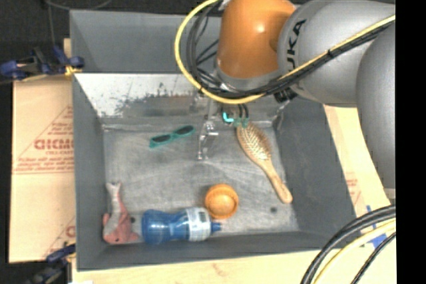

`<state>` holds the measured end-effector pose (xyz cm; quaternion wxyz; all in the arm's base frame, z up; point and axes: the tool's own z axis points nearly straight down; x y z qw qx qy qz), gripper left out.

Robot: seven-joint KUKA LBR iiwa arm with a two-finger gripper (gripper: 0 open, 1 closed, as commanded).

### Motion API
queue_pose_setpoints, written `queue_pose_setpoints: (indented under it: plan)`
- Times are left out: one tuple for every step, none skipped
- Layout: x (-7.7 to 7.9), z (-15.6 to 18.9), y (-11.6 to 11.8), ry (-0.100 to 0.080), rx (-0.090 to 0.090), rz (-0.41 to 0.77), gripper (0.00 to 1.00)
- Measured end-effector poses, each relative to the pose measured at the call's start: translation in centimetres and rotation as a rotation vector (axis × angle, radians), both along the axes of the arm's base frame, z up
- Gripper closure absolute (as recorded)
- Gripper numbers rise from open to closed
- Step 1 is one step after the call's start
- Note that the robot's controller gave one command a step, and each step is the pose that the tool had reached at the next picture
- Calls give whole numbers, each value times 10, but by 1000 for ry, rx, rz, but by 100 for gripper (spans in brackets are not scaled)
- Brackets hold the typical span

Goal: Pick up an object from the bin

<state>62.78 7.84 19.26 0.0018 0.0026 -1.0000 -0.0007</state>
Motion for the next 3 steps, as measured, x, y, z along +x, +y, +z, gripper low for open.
queue_pose_setpoints:
  plan:
    - [2, 5, 0, -8, 1, -1, 0]
    - [15, -56, 5, -14, -2, 34, 0]
    - [16, -107, 6, -4, -3, 56, 0]
